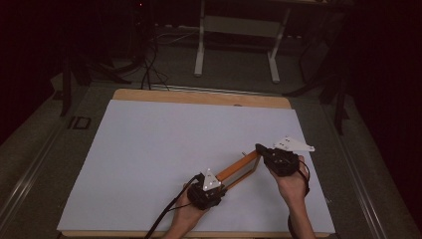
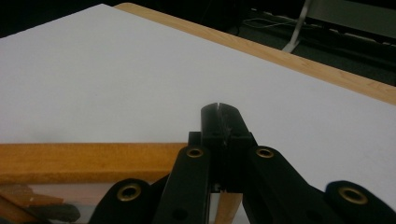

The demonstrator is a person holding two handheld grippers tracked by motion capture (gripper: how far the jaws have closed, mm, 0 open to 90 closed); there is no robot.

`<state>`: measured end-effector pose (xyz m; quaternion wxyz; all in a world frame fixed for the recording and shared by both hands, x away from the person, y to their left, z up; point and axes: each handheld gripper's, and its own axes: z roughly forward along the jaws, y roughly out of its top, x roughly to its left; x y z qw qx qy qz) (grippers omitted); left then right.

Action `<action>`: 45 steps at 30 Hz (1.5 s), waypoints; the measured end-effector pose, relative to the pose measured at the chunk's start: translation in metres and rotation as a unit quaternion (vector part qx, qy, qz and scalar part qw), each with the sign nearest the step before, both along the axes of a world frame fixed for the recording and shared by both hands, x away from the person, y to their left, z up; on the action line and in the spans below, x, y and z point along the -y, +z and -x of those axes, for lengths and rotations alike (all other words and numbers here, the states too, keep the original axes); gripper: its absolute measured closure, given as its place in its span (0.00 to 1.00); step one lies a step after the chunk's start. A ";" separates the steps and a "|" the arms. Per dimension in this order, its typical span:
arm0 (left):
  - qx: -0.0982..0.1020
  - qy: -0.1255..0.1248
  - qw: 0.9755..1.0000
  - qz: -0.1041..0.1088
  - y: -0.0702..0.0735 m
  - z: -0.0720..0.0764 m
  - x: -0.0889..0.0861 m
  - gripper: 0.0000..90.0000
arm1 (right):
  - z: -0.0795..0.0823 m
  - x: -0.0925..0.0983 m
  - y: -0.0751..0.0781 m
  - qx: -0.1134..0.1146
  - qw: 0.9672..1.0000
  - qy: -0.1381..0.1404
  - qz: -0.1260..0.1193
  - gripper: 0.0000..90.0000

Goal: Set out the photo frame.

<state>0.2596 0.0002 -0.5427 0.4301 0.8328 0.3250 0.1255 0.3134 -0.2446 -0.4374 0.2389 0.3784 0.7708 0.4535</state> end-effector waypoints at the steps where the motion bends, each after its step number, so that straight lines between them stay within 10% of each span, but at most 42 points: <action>1: 0.001 -0.001 1.000 -0.001 0.000 0.000 0.000 0.76 | 0.000 0.000 0.000 0.000 1.000 0.000 0.000 1.00; 15: 0.036 -0.039 0.998 -0.046 0.014 -0.001 -0.001 0.77 | 0.002 0.010 0.006 0.009 1.000 -0.009 -0.009 1.00; 29: 0.035 -0.095 0.995 0.011 0.087 -0.029 -0.023 0.77 | 0.004 0.016 0.009 0.014 1.000 -0.014 -0.014 1.00; 45: 0.039 -0.137 0.990 -0.004 0.130 -0.044 -0.028 0.77 | 0.004 0.013 0.007 0.005 1.000 0.004 -0.009 0.98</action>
